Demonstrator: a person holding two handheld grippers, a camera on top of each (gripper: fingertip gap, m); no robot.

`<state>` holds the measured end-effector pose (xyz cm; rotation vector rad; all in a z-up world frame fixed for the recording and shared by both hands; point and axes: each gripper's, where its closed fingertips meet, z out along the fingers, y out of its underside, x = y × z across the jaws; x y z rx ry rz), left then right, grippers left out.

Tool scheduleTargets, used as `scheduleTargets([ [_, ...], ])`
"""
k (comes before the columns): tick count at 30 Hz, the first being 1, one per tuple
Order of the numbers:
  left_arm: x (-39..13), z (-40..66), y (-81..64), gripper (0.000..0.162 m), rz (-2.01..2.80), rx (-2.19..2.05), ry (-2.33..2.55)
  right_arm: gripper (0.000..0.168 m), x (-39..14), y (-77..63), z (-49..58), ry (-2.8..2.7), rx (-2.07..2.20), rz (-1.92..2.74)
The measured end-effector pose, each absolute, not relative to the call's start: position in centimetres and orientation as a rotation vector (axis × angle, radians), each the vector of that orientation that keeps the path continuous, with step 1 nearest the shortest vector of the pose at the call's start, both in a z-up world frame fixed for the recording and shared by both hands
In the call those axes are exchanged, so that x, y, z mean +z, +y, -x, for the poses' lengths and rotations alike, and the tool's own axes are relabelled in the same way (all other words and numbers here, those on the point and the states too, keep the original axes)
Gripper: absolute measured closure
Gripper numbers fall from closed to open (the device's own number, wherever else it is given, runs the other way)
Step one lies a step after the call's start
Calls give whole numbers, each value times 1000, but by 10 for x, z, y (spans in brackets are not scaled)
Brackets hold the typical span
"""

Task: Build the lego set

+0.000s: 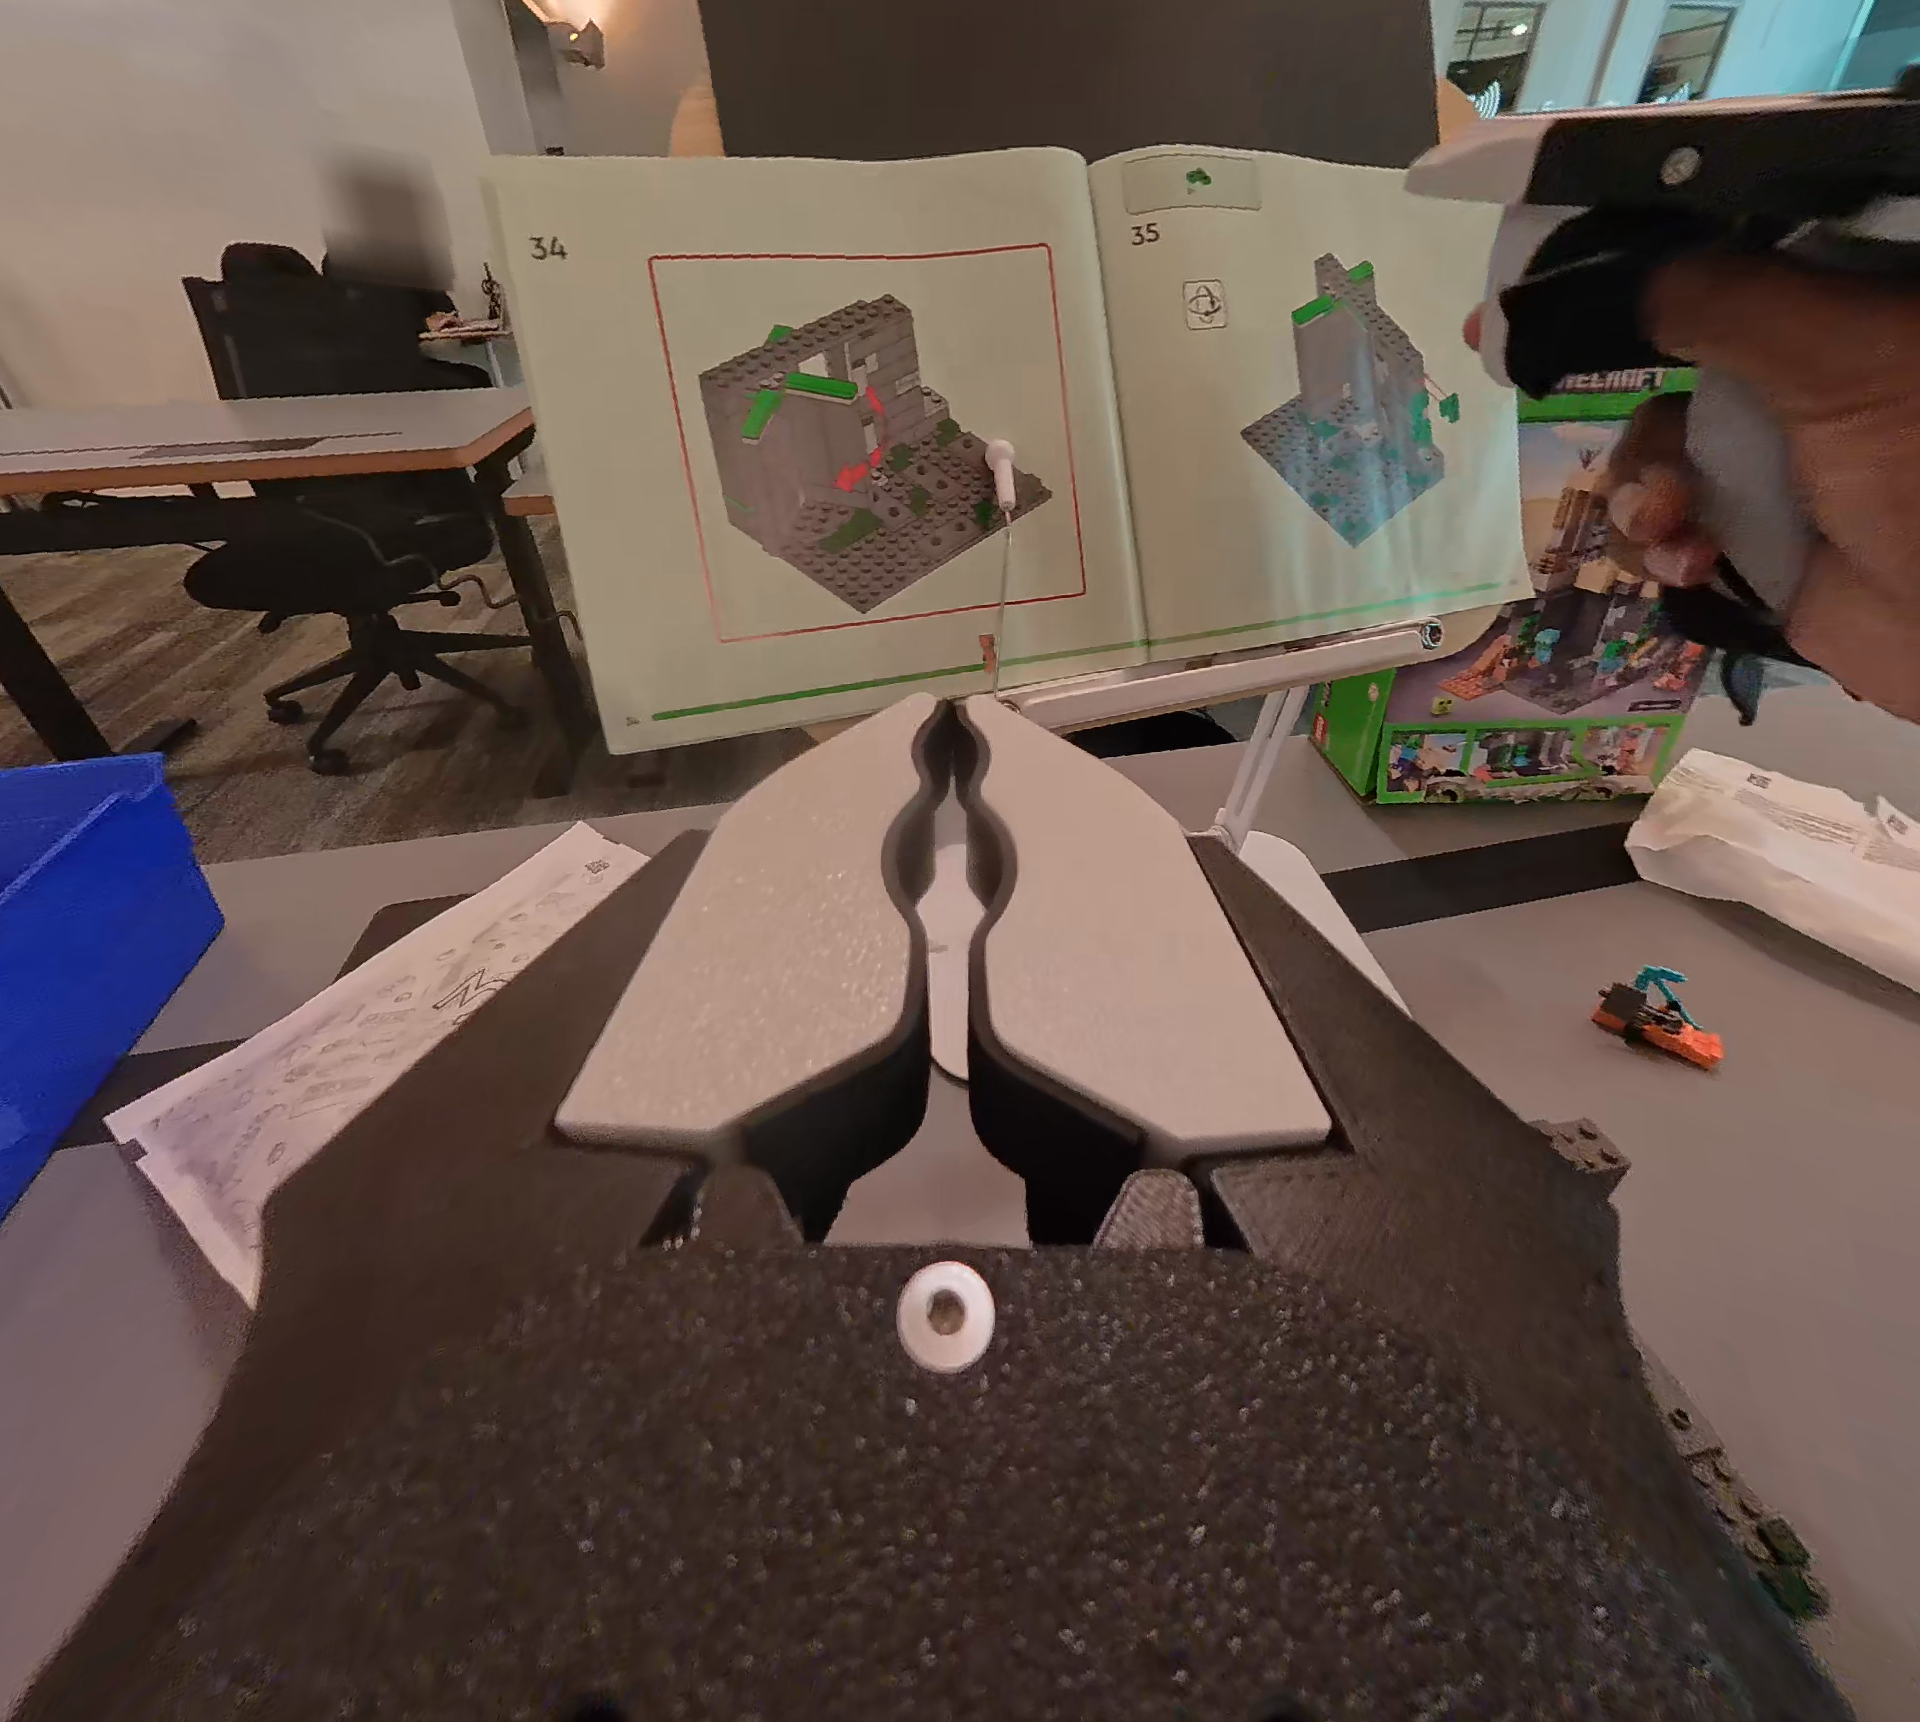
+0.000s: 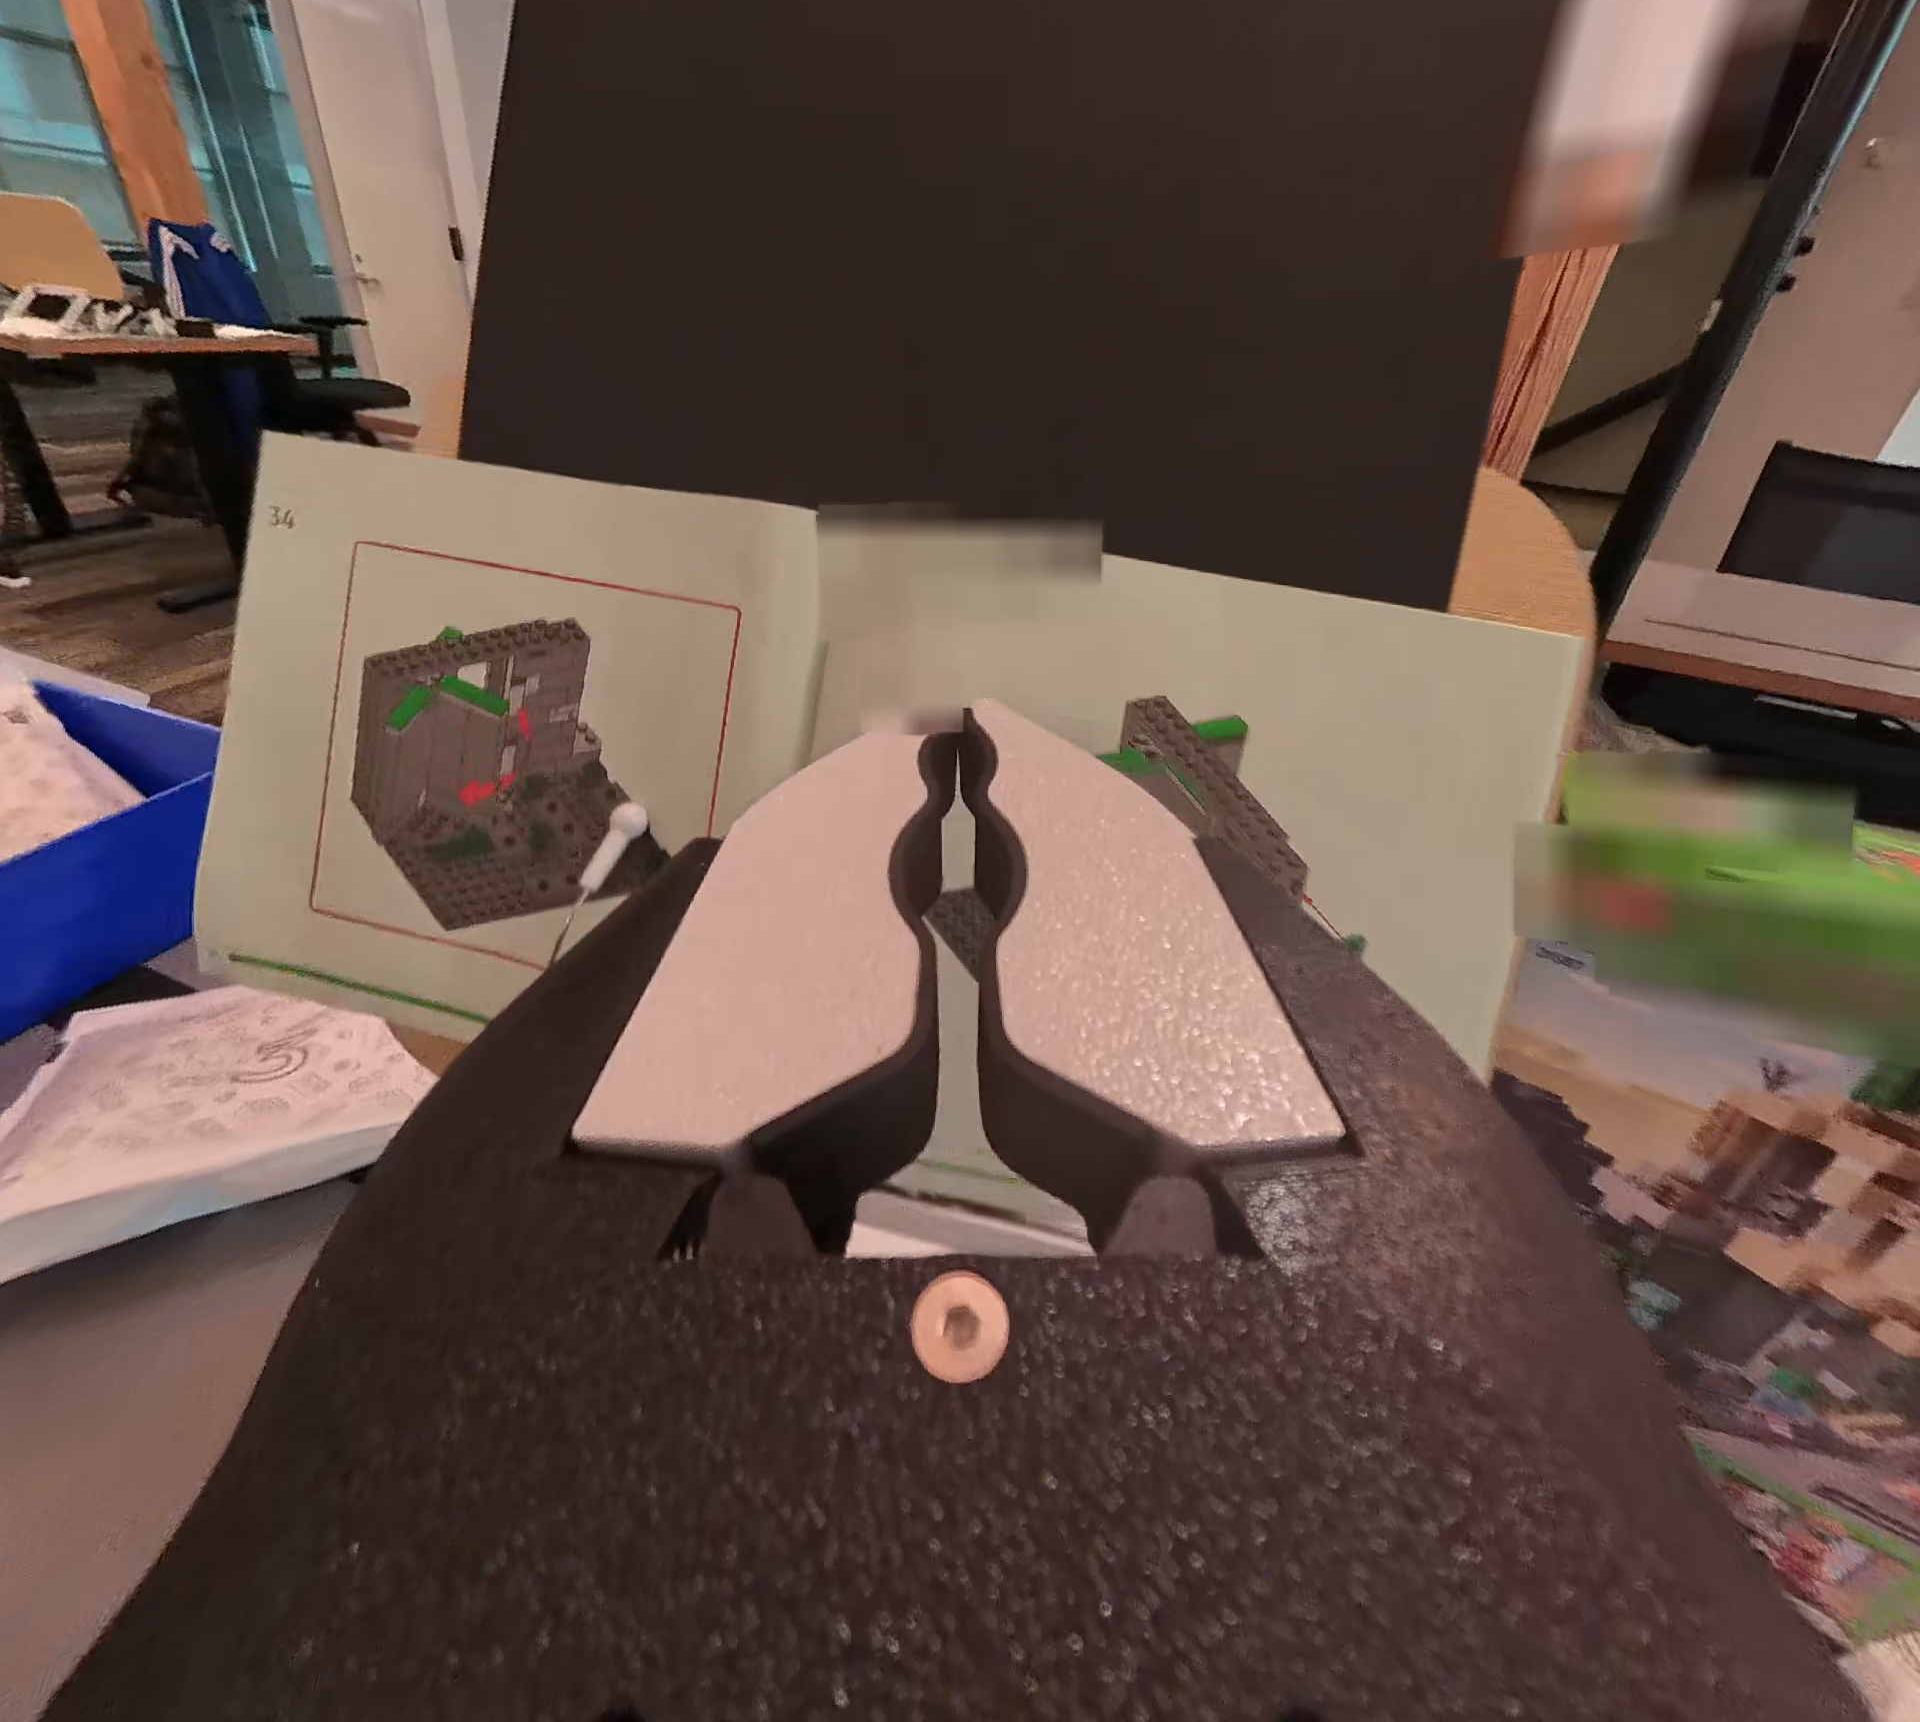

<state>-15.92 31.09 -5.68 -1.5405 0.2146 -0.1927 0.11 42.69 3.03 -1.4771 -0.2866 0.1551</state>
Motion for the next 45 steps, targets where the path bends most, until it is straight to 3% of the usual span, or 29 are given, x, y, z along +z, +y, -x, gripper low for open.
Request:
scheduleTargets([
  [45, -55, 161, 308, 162, 1534, -209, 228, 168, 28, 473, 22, -273, 117, 1602],
])
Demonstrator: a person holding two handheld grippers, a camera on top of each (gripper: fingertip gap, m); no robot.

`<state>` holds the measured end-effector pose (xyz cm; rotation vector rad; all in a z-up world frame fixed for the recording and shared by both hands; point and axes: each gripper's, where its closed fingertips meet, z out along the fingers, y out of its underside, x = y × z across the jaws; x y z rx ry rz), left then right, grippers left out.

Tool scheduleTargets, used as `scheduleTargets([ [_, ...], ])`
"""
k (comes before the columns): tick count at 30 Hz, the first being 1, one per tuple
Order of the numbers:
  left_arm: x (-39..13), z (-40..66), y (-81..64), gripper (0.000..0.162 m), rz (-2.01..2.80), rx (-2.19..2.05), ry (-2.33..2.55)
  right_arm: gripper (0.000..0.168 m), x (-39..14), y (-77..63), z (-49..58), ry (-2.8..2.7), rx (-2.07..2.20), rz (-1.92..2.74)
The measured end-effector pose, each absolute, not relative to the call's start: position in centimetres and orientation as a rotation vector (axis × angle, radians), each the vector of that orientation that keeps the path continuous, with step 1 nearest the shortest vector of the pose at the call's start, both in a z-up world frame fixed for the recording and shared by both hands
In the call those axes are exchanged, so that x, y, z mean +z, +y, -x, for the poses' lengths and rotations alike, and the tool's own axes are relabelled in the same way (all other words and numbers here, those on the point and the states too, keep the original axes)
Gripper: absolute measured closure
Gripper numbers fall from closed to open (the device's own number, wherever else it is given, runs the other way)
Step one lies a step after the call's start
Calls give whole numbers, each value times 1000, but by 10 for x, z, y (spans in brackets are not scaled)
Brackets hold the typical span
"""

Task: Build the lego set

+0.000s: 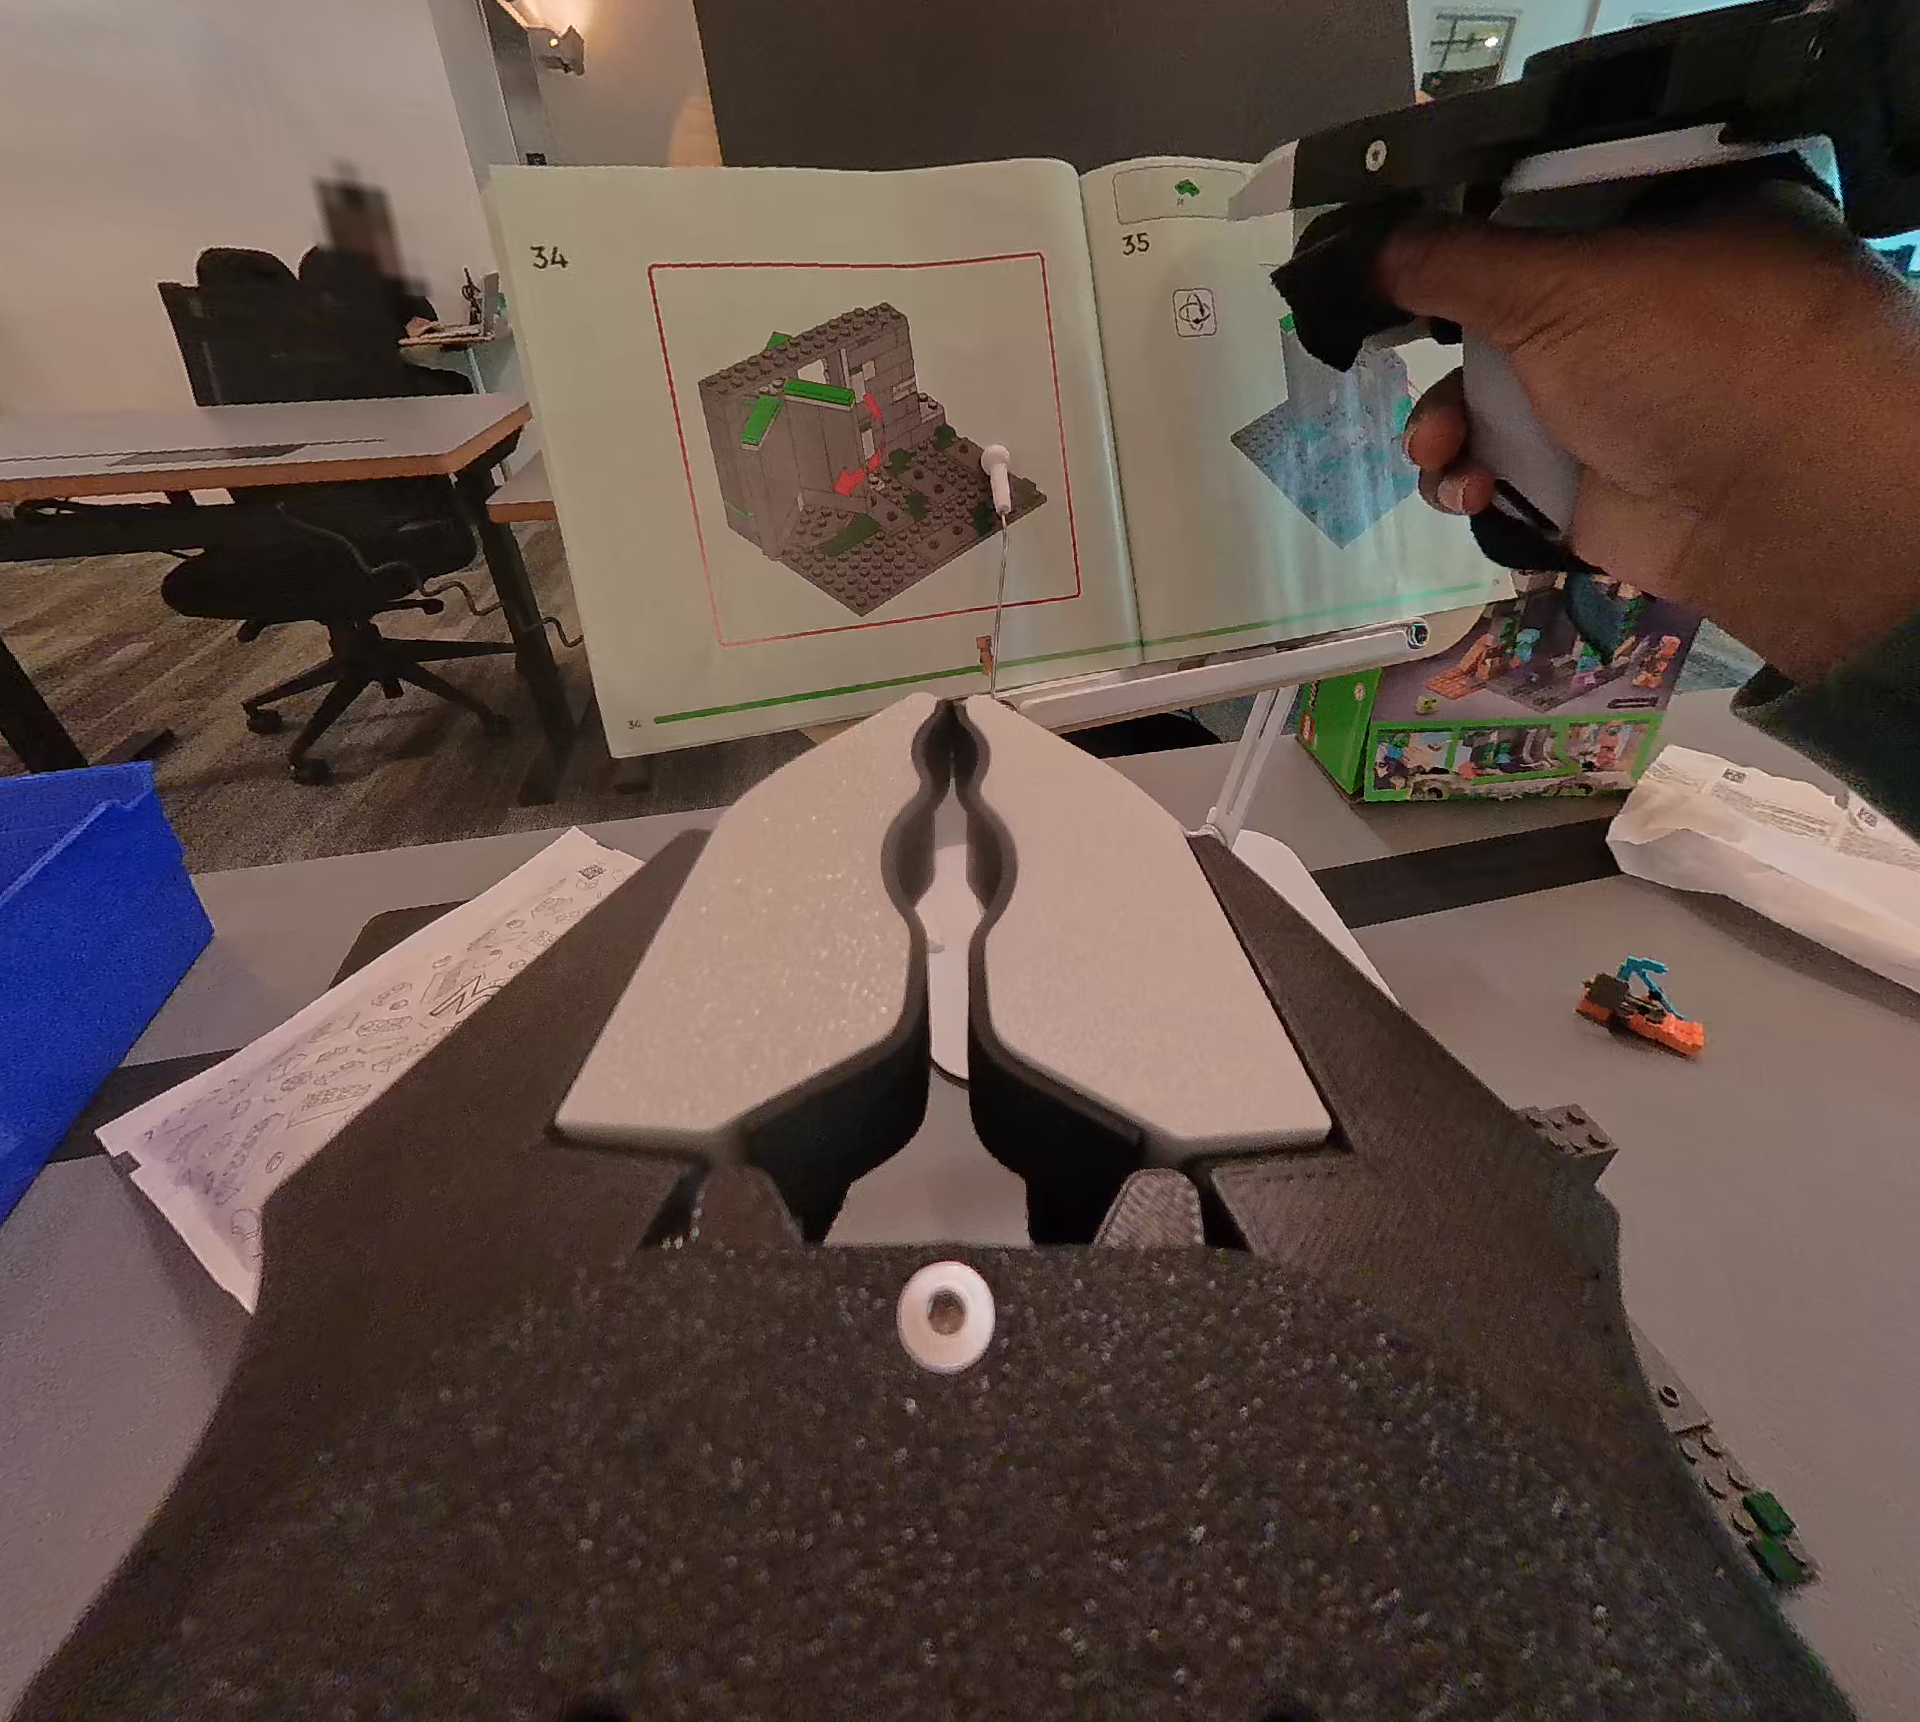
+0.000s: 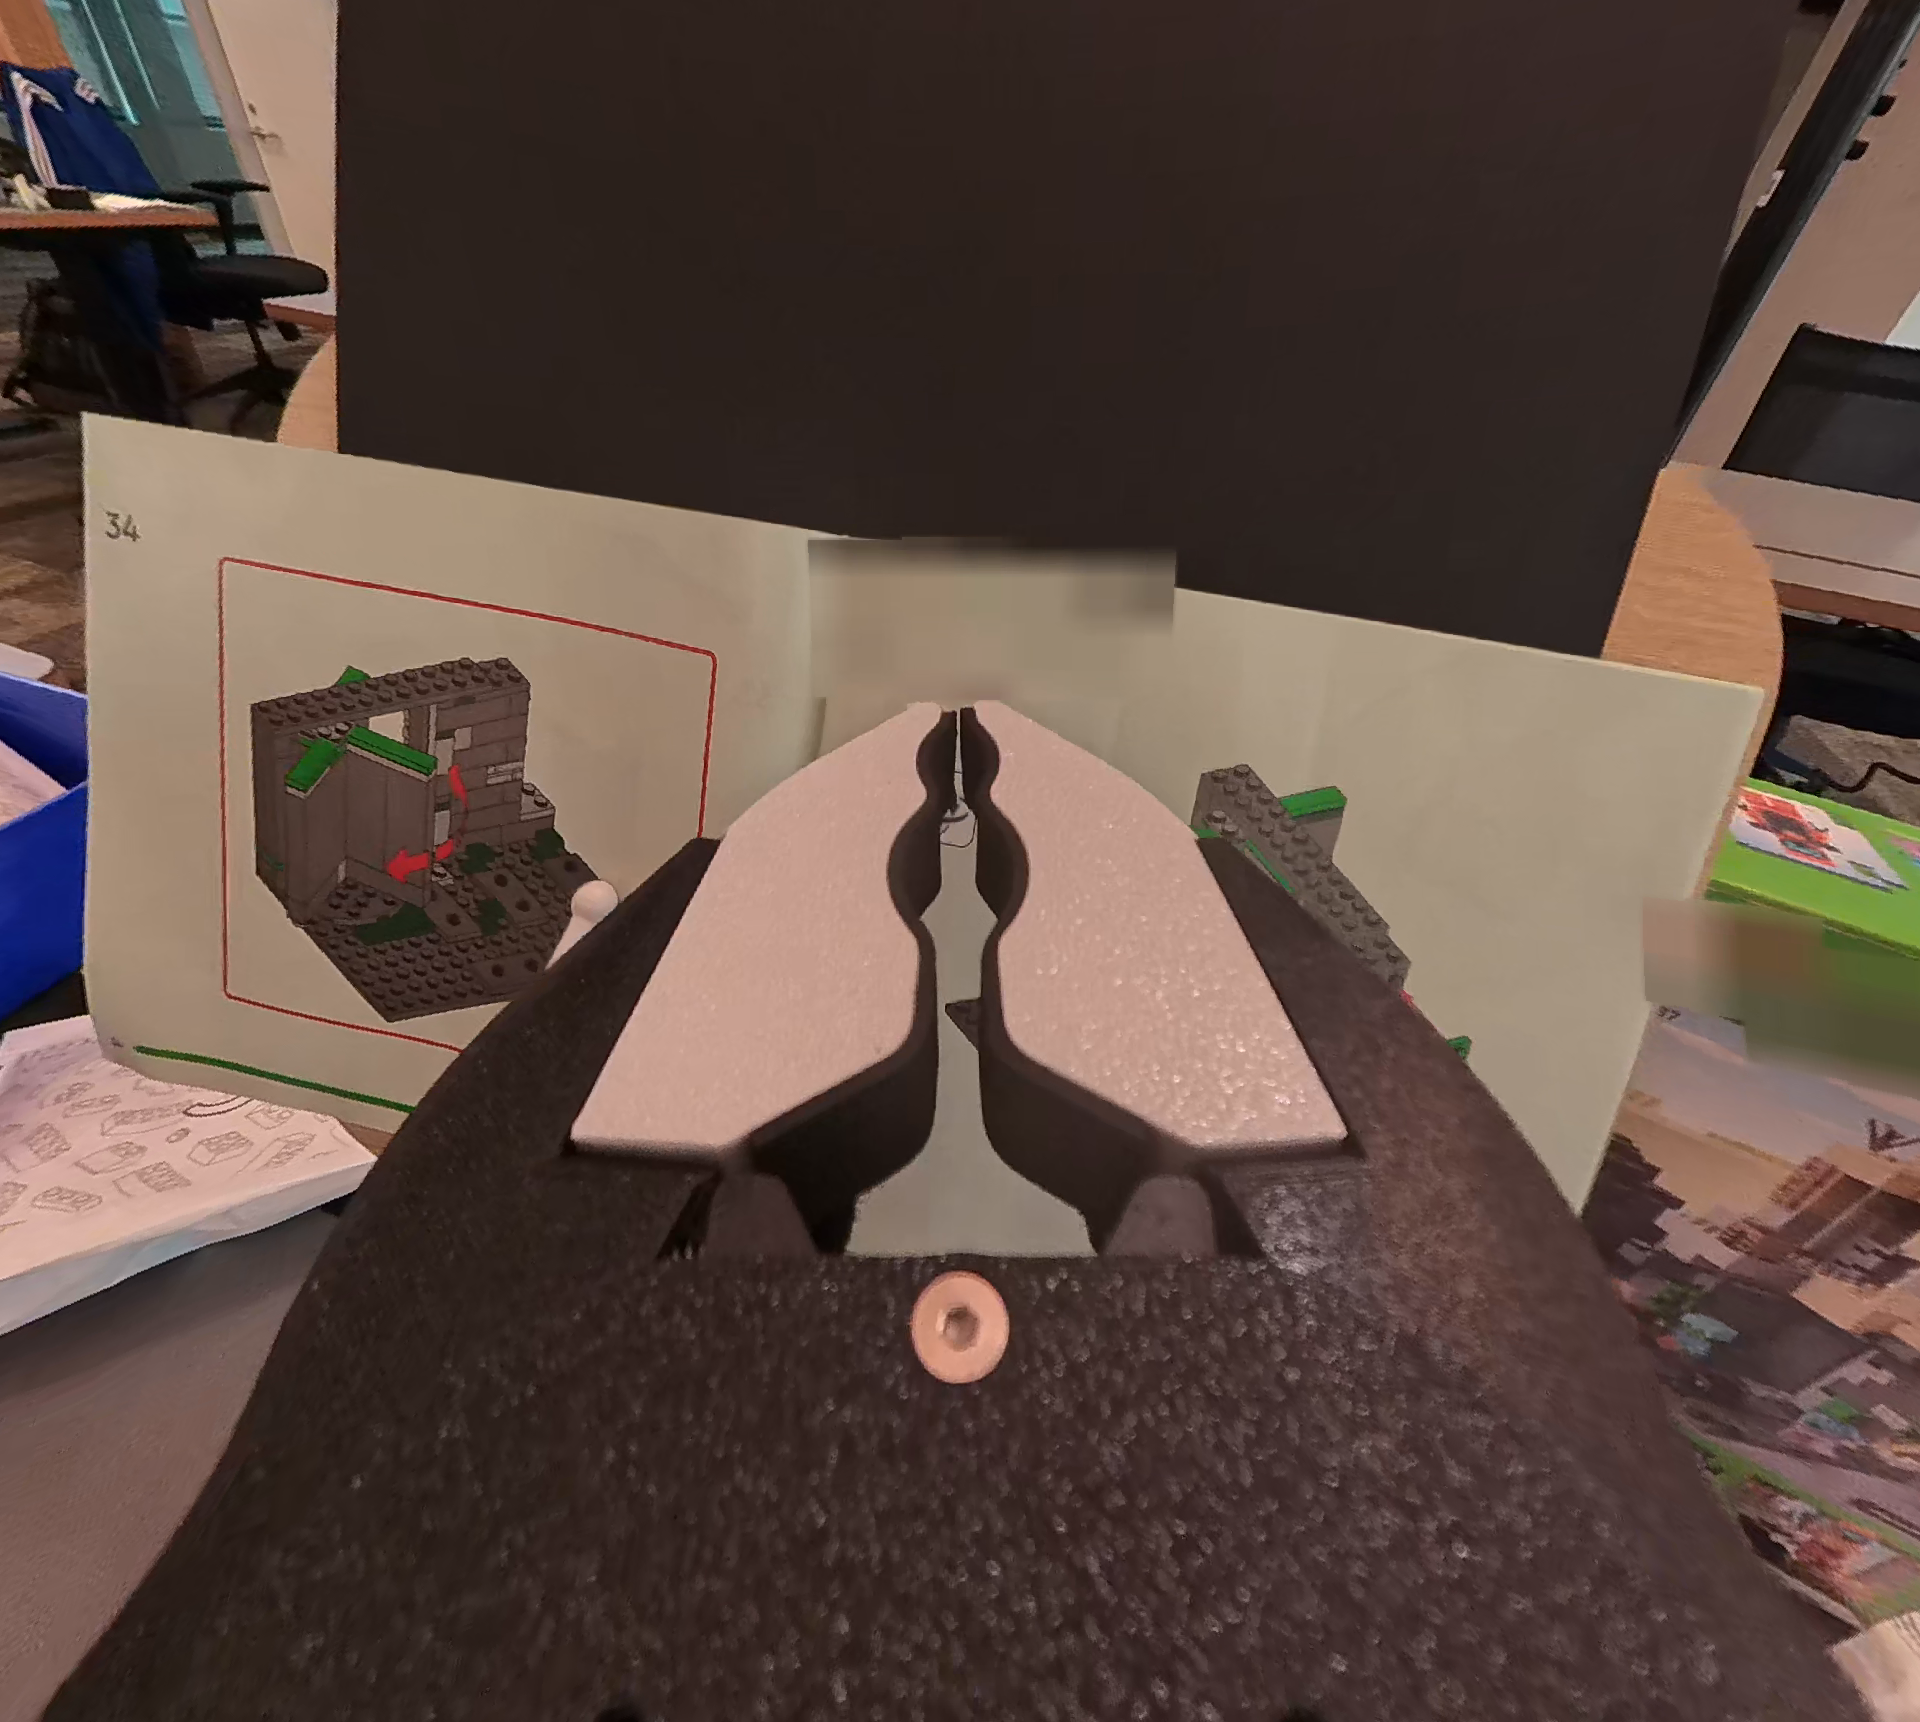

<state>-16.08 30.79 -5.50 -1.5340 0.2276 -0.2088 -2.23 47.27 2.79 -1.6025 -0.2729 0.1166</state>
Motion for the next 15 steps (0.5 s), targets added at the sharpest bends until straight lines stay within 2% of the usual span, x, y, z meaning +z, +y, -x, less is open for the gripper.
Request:
scheduleTargets([
  [10, -53, 162, 307, 162, 1530, -213, 228, 167, 37, 474, 24, -279, 112, 1589],
  [15, -54, 162, 307, 162, 1531, -214, 227, 159, 40, 476, 26, -287, 119, 1580],
])
